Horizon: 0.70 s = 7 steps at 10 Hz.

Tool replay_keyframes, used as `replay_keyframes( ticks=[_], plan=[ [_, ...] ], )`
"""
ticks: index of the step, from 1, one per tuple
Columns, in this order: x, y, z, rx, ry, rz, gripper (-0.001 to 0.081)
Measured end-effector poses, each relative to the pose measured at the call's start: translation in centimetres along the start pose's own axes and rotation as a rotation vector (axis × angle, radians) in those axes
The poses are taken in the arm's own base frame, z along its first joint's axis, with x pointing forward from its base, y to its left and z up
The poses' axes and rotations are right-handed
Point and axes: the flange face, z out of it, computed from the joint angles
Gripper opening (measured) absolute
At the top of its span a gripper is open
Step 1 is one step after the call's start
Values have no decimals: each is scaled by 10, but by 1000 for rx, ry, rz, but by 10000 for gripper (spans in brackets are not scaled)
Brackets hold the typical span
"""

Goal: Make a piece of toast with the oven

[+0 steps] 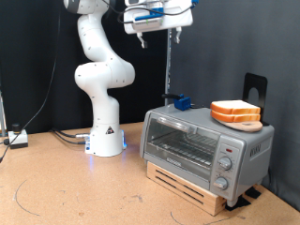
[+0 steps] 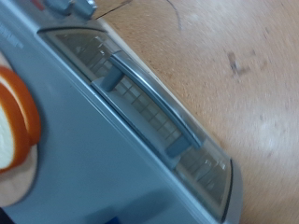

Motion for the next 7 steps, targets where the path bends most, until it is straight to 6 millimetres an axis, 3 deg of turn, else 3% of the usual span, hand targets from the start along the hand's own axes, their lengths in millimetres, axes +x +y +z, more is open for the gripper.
replay_keyframes(
  ticks=[1, 2, 4, 7],
  plan=[
    [5, -7, 11, 0, -11, -100, 807],
    [5, -7, 10, 0, -9, -53, 807],
    [3, -6, 14, 13, -103, -216, 807],
    [20, -18, 41, -15, -168, -442, 807]
  ],
)
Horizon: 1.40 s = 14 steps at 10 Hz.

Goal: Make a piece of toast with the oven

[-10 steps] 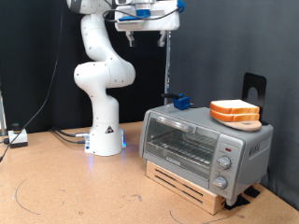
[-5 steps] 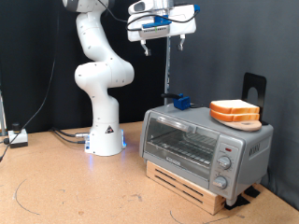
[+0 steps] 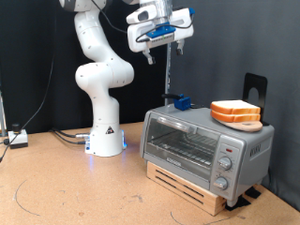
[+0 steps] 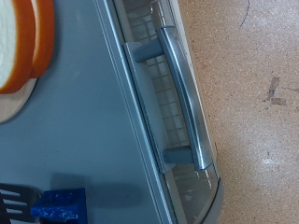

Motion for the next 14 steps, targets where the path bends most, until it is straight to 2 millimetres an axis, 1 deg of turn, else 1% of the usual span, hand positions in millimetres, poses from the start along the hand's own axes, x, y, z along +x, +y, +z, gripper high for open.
replay_keyframes(
  ticks=[2, 3, 5, 8, 10, 12, 14],
  plan=[
    [-1, 1, 0, 27, -19, 21, 807],
    [-1, 2, 5, 54, -30, 34, 807],
    [1, 11, 27, 32, -62, 12, 807],
    [11, 29, 63, 29, -76, -113, 807],
    [15, 40, 81, 28, -91, -153, 807],
    [15, 44, 89, 24, -94, -149, 807],
    [13, 44, 89, 43, -114, -162, 807]
  ],
)
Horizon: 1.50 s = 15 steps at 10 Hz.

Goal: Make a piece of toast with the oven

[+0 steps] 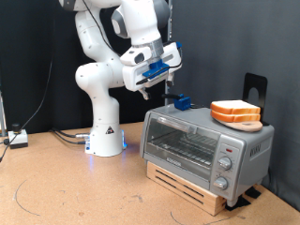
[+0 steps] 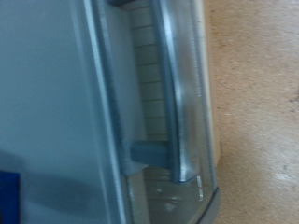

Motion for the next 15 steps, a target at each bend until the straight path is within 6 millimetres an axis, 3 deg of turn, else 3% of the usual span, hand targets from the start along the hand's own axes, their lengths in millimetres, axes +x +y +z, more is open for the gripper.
replay_keyframes(
  ticks=[2, 9, 12, 15],
  plan=[
    [-3, 10, 9, 2, -18, -20, 807],
    [2, 43, 83, -62, 42, 3, 807],
    [12, 41, 95, -61, 72, 9, 807],
    [22, 48, 93, -66, 80, 31, 807]
  ],
)
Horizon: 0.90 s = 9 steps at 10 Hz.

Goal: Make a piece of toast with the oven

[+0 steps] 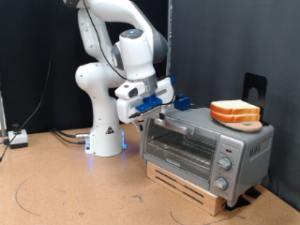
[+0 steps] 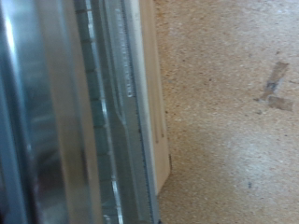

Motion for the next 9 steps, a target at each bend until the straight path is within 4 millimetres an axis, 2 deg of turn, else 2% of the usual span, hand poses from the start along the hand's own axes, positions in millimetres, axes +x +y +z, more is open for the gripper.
replay_keyframes(
  ticks=[5, 9],
  plan=[
    [41, 28, 6, -59, 63, 65, 807],
    [71, 27, 28, -80, 83, 106, 807]
  ],
)
